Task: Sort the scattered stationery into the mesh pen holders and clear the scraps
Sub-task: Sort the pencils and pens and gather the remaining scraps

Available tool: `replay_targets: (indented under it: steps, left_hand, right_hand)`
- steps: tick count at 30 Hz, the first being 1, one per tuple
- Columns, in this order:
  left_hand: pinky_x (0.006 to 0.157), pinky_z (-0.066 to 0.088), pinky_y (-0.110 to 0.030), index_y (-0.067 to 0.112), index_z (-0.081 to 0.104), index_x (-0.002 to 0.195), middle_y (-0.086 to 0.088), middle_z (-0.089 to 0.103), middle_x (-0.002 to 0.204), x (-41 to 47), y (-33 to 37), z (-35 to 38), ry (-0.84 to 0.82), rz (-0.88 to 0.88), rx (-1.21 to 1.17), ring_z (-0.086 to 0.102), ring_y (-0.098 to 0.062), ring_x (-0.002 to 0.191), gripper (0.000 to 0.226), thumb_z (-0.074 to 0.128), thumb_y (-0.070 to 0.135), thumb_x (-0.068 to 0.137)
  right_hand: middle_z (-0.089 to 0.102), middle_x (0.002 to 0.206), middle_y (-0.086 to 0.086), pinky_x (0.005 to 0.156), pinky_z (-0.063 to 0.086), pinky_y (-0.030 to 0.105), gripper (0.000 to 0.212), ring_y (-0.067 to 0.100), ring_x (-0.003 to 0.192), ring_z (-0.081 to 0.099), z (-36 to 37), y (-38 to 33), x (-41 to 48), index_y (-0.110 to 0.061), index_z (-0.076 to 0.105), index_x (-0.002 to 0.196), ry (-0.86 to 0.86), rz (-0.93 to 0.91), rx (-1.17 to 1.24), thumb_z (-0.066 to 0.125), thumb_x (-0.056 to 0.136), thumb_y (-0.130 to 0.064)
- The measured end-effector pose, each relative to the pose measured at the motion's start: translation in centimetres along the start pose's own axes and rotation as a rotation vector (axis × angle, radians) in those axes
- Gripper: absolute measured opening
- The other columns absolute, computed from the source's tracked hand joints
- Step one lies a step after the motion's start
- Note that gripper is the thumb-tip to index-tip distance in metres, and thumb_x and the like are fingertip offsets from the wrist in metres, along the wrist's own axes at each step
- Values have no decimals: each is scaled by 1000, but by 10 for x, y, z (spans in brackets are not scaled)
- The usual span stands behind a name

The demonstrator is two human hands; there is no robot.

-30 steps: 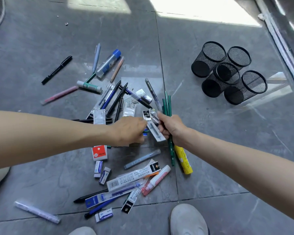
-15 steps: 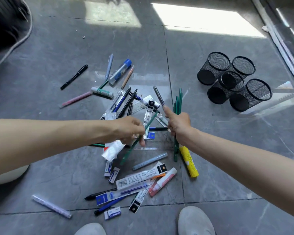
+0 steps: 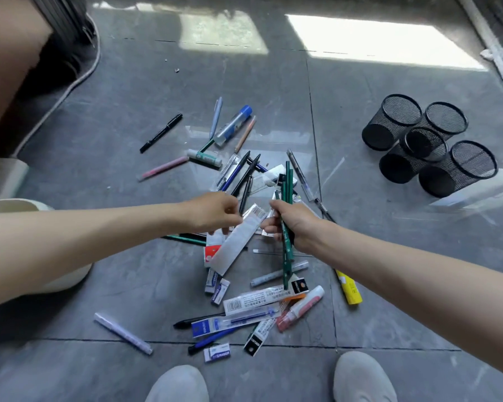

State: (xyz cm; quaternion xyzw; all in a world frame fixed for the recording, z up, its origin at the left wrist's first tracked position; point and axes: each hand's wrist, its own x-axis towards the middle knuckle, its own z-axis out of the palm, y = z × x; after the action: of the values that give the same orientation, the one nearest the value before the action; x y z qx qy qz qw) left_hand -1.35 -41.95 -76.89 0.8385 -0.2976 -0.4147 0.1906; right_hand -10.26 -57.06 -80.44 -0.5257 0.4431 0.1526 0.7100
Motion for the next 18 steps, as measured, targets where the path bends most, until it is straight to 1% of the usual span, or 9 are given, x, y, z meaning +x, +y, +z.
replay_targets:
  steps: [2, 3, 4, 6, 8, 10, 14, 16, 18]
  left_hand:
    - [62, 37, -26, 13, 55, 97, -5, 62, 98, -7, -33, -9, 61, -41, 431, 54, -20, 80, 10, 49, 18, 90]
    - [64, 37, -28, 15, 52, 100, -6, 60, 106, -14, -49, -12, 58, -73, 576, 55, -25, 89, 13, 46, 14, 89]
    - [63, 35, -29, 15, 49, 103, -7, 56, 111, -19, -63, -13, 35, -80, 695, 56, -28, 94, 17, 45, 11, 87]
    - [60, 32, -33, 13, 44, 108, -7, 47, 115, -28, -84, -12, -9, -34, 891, 54, -28, 96, 24, 44, 6, 85]
    - [60, 34, -35, 13, 41, 111, -6, 42, 116, -33, -94, -4, 2, 7, 964, 52, -26, 99, 25, 41, 5, 87]
    - [67, 41, -37, 11, 41, 114, -7, 43, 118, -33, -99, 6, -5, 3, 998, 52, -26, 103, 26, 40, 7, 89]
    - [74, 46, -40, 8, 40, 119, -9, 50, 120, -28, -101, 24, -116, 65, 1102, 56, -29, 107, 27, 35, 4, 93]
    - [75, 46, -39, 6, 41, 119, -10, 51, 120, -29, -99, 25, -147, 78, 1118, 57, -31, 107, 28, 40, 7, 92]
    - [74, 44, -38, 8, 40, 119, -10, 53, 120, -30, -100, 22, -141, 18, 1058, 57, -32, 106, 33, 47, 14, 87]
  right_hand:
    - [65, 51, 11, 35, 47, 19, 26, 15, 40, 62, 0, 0, 1, -5, 48, 91, -31, 35, 29, 47, 99, -30]
    - [65, 51, 11, 36, 48, 20, 28, 15, 40, 62, 0, -1, 2, -6, 47, 91, -48, 45, 26, 48, 98, -32]
    - [63, 49, 10, 35, 46, 20, 28, 13, 36, 57, -1, 0, 3, -7, 47, 88, -53, 45, 22, 49, 98, -33]
    - [54, 43, 4, 32, 37, 17, 26, 9, 29, 41, -1, 2, 7, -9, 46, 85, -56, 40, 0, 54, 95, -31]
    - [45, 43, 1, 32, 29, 14, 27, 7, 28, 30, 0, 4, 10, -11, 47, 78, -54, 32, -49, 59, 92, -31]
    - [41, 42, 0, 32, 25, 14, 29, 7, 28, 27, 4, 6, 12, -11, 47, 75, -52, 26, -89, 62, 91, -31]
    - [42, 46, 2, 31, 25, 17, 28, 7, 28, 28, 11, 8, 14, -10, 50, 77, -64, 14, -133, 64, 89, -31]
    - [44, 52, 4, 31, 25, 19, 29, 7, 30, 29, 12, 8, 16, -8, 51, 80, -59, 6, -156, 66, 88, -32]
    - [45, 56, 5, 31, 26, 19, 31, 8, 33, 31, 11, 9, 17, -7, 51, 79, -47, -4, -161, 67, 86, -33]
